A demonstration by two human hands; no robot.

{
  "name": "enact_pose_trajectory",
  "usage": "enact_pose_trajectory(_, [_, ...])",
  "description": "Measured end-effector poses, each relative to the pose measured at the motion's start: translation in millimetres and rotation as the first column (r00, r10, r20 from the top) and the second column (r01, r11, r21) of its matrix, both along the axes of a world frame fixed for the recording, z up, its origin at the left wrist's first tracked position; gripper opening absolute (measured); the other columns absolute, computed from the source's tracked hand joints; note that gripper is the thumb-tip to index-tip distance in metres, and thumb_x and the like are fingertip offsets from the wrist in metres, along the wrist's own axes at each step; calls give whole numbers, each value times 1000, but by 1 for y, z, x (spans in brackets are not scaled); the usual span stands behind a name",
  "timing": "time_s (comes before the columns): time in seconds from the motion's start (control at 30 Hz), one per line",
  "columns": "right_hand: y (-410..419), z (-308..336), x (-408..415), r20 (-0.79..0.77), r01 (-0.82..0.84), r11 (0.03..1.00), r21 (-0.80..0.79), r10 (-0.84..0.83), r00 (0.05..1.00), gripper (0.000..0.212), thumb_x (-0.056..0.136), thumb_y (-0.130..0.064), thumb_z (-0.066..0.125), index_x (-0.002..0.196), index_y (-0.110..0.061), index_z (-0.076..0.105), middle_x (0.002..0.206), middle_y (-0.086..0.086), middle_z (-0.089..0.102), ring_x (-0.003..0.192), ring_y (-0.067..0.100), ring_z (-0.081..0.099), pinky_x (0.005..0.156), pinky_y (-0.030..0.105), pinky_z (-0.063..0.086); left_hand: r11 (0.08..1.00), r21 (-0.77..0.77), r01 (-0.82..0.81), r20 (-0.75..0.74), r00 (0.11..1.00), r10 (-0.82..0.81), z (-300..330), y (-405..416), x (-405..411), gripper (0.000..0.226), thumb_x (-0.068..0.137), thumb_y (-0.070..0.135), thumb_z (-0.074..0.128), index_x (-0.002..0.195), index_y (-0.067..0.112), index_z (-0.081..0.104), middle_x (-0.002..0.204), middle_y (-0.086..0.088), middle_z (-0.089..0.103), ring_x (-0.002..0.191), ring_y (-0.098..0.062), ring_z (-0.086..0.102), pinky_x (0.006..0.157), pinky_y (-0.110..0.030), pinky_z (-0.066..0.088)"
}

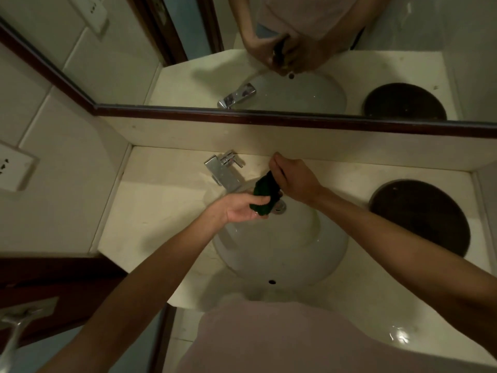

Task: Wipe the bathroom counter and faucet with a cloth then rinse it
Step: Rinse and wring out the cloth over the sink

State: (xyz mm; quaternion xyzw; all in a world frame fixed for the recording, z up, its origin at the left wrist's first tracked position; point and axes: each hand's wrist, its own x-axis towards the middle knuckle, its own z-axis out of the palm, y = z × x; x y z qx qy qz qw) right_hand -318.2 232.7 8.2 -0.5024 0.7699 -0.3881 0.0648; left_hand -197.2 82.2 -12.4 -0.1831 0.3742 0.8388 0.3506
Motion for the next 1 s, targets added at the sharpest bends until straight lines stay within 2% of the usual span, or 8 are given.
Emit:
enact_pose_trajectory(0.17, [-4,7,-8,-363,-261,965,-28,233,902,25,99,-21,45,82,-7,57,63,4,57,49,20,46,46,29,35,815,-531,231,4,963,-270,33,16,-12,30,72,-1,80,87,17,61,78,8,68,79,-12,64,69,-23,55])
enact_pose_trajectory(0.27, [0,-13,-15,-379,-214,967,135,250,891,30,103,-30,38,93,-8,55,62,3,58,42,20,48,41,29,40,138,-966,219,151,910,-385,31,11,-20,39,65,29,87,94,11,69,84,-2,68,77,-21,66,67,-30,55])
enact_pose_trajectory(0.37, [-11,-33,7,301,40,982,185,-96,949,31,108,-26,32,91,-6,48,63,4,52,48,18,47,47,31,40,-344,-939,3,158,893,-422,22,7,-23,34,73,35,78,93,9,70,84,-6,64,73,-25,64,61,-30,51])
enact_pose_trajectory(0.47, [-26,-43,13,836,33,894,447,-431,339,37,107,-24,28,77,-12,47,56,2,43,44,14,36,46,22,29,-467,-882,-65,185,862,-471,10,6,-24,21,81,31,69,92,13,69,90,-10,71,83,-30,69,70,-34,55])
enact_pose_trajectory(0.57, [-17,-53,6,861,-294,841,453,-499,-101,37,105,-23,29,72,-20,44,46,-6,34,33,8,26,34,15,19,-528,-847,-70,266,803,-533,-4,10,-20,12,86,23,63,93,14,68,89,-10,73,81,-30,71,70,-35,56])
enact_pose_trajectory(0.7, [0,-67,12,799,-426,806,412,-544,-256,41,106,-25,34,70,-15,51,42,-8,33,28,6,25,28,15,18,-561,-819,-119,317,722,-615,-22,22,-15,13,91,19,55,100,14,62,93,-10,73,84,-31,70,66,-35,48])
enact_pose_trajectory(0.83, [4,-71,12,774,-385,701,601,-631,60,36,104,-27,39,76,-14,56,45,-5,36,32,7,27,35,15,20,-471,-880,-61,258,771,-582,-45,32,-7,36,90,35,60,117,12,55,96,-10,72,86,-30,69,66,-35,47])
enact_pose_trajectory(1.0, [5,-64,0,540,25,769,639,-471,697,46,107,-37,34,84,-6,60,64,5,56,51,18,48,52,27,37,154,-978,141,54,885,-463,-25,25,-18,38,74,49,81,94,20,70,75,10,68,67,-7,62,53,-9,42])
